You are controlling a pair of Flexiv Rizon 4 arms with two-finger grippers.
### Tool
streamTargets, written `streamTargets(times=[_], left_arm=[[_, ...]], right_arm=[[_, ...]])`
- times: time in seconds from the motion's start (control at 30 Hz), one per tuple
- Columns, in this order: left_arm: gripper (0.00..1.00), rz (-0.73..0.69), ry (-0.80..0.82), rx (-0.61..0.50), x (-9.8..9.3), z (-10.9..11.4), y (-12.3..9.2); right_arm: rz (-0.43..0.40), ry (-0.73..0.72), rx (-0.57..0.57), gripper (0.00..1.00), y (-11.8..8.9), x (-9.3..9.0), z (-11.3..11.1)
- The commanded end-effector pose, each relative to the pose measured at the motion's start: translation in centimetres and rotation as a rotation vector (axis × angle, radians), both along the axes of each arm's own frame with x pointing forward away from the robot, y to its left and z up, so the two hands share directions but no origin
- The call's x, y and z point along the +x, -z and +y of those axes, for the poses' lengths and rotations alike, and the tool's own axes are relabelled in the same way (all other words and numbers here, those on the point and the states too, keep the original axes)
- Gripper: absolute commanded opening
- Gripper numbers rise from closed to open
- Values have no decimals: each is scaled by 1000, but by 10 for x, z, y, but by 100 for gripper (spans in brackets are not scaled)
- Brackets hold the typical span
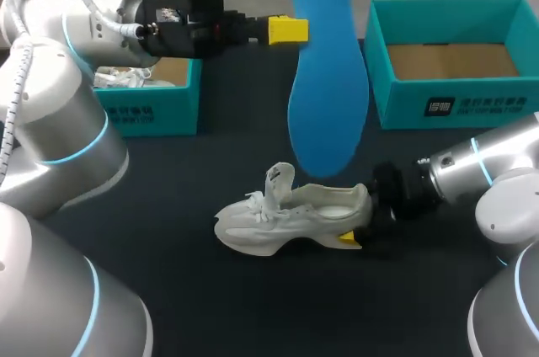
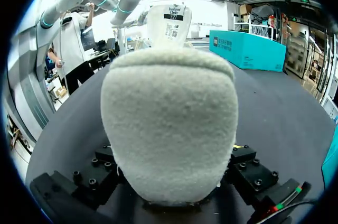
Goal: Take the shoe out of the shoebox, open the shoe tongue, remove and reinsert the insole, then place the shoe into the shoebox
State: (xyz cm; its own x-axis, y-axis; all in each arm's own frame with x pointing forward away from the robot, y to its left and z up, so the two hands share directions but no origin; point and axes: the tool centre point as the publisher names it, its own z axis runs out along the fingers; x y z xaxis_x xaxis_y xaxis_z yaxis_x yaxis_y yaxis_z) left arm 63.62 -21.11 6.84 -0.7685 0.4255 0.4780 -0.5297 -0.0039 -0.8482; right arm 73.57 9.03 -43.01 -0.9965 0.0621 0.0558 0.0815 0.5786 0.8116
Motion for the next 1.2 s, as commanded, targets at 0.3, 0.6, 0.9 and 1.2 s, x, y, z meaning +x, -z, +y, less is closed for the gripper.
streamTargets(times=[0.3, 0.6, 0.9, 1.2], left_arm=[[0, 19, -57, 12, -30, 11, 6], [0, 30, -73, 2, -33, 15, 13], [0, 30, -73, 2, -33, 15, 13], [0, 30, -73, 2, -33, 15, 13]], right_arm=[[1, 1, -3, 1, 5, 0, 0], [1, 1, -3, 0, 5, 0, 0], [1, 1, -3, 12, 5, 0, 0], [1, 1, -3, 0, 5, 0, 0]])
